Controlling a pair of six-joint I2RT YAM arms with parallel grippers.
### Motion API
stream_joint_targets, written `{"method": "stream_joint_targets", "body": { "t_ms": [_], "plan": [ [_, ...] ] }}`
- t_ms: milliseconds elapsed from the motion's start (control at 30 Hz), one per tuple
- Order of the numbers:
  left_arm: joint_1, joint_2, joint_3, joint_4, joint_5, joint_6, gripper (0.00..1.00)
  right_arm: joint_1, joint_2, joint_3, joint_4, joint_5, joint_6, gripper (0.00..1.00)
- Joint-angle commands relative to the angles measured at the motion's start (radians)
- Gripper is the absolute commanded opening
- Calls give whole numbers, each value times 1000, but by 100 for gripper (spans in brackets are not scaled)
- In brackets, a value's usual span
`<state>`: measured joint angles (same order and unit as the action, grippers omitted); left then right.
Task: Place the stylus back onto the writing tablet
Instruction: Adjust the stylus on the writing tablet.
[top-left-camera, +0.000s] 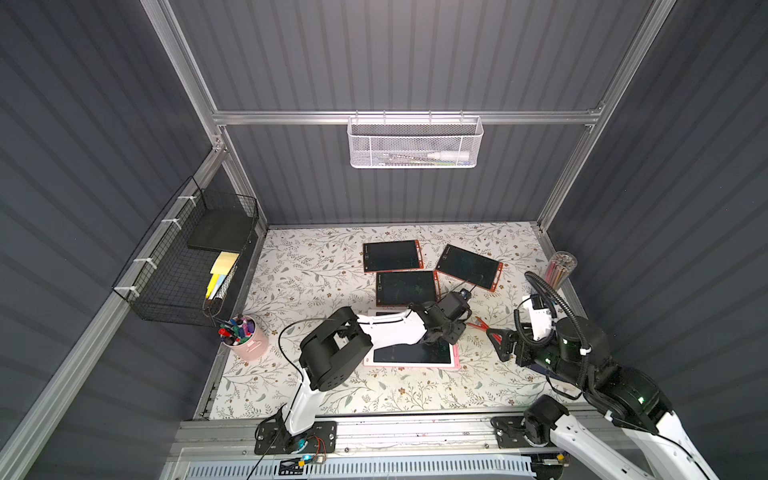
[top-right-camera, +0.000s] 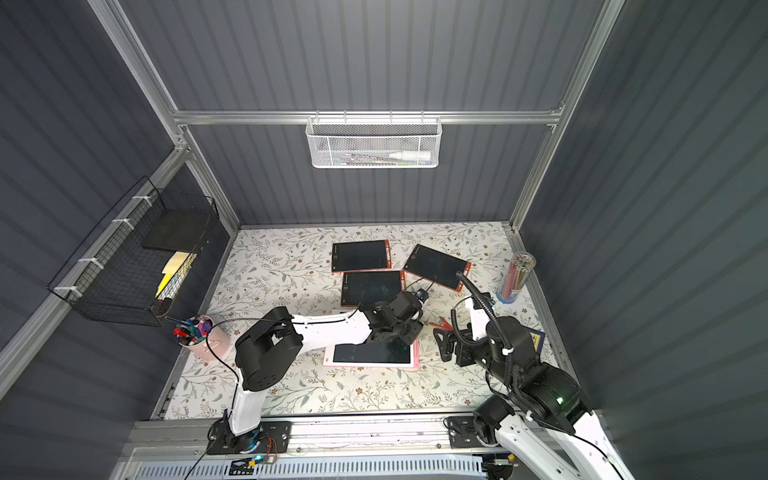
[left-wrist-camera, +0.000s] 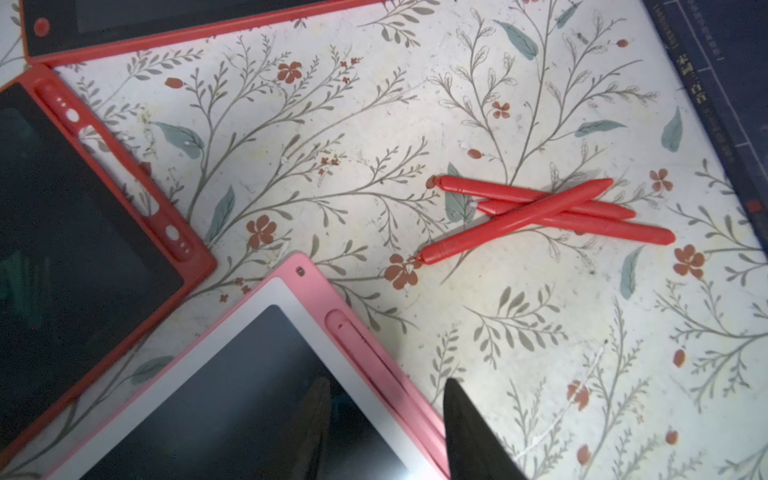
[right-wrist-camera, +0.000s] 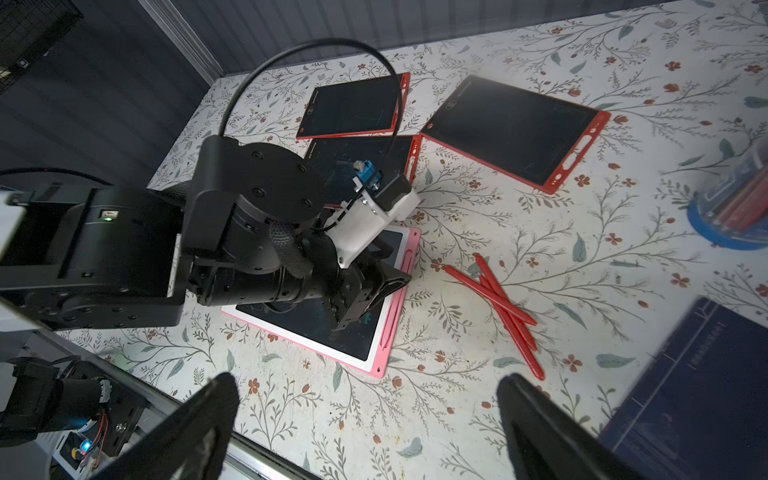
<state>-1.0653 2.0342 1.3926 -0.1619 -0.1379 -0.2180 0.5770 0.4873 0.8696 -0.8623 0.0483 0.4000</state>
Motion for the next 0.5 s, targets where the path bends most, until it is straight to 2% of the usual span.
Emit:
{"method": "stream_joint_targets", "body": {
  "t_ms": [0, 467],
  "plan": [
    [6, -41, -26, -34, -15, 19, 48, 1, -7, -14, -2, -5, -3, 99],
    [5, 23, -23, -32, -66, 31, 53, 1, -9, -14, -4, -1, -1, 99]
  ]
}}
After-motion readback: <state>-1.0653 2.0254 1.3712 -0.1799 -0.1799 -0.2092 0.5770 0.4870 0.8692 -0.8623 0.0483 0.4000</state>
